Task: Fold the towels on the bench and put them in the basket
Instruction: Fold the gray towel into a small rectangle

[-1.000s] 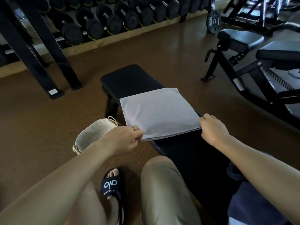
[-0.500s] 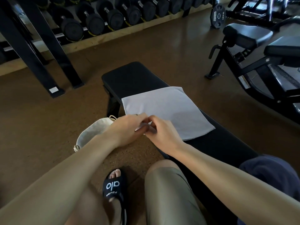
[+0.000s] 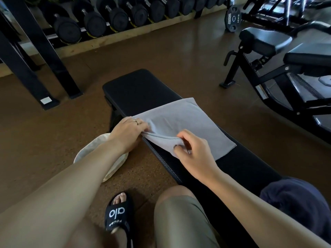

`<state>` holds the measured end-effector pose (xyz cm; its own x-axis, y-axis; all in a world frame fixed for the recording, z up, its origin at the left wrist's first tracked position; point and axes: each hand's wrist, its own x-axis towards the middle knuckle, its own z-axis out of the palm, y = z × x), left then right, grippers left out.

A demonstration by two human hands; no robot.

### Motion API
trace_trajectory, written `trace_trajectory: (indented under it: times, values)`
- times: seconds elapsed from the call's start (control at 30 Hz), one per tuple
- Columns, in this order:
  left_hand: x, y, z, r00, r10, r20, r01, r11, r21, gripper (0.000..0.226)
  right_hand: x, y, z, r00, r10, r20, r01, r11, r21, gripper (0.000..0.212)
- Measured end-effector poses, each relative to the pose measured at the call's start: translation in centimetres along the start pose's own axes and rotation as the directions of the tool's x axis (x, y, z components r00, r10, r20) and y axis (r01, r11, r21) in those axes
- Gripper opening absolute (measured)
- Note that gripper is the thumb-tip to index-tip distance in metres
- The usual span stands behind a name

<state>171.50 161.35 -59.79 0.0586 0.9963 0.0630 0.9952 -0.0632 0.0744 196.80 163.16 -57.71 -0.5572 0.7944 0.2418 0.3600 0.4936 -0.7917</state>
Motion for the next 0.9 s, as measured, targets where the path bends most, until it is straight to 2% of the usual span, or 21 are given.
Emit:
trace_trajectory:
  times: [0.23, 0.4, 0.6, 0.73, 0.8, 0.9]
  values:
    - [-1.8, -1.1, -1.2, 0.997, 0.073, -0.039, -0.07, 0.994, 0.081, 0.011, -1.0, 0.8, -1.7, 0.998, 0.043, -0.044, -0.046, 0.997, -0.054, 0.015]
    - [-3.7, -2.5, -3.6, 0.997, 0.077, -0.022, -0.075, 0.994, 0.085, 0.012, -2.0, 0.9, -3.1, 0.994, 0.053, -0.099, -0.059, 0.997, -0.057, 0.016]
    - [-5.3, -1.7, -6.5, 0.998, -0.054, 0.038, 0.058, 0.989, -0.134, 0.02, -4.0, 0.7, -4.4, 0.973, 0.152, -0.175, -0.149, 0.988, 0.029, 0.017]
    - [-4.6, -0.9, -7.3, 0.992, -0.123, -0.011, 0.111, 0.924, -0.367, 0.016, -5.0, 1.3, -5.0, 0.948, 0.24, -0.21, -0.23, 0.971, 0.068, 0.015]
    - [-3.7, -0.4, -7.2, 0.989, -0.14, -0.041, 0.108, 0.892, -0.44, 0.014, -5.2, 1.8, -5.1, 0.913, 0.326, -0.244, -0.306, 0.945, 0.12, 0.013]
    - [-1.8, 0.5, -6.6, 0.979, -0.195, -0.051, 0.138, 0.831, -0.538, 0.01, -4.8, 3.0, -4.9, 0.823, 0.512, -0.247, -0.454, 0.854, 0.254, 0.009]
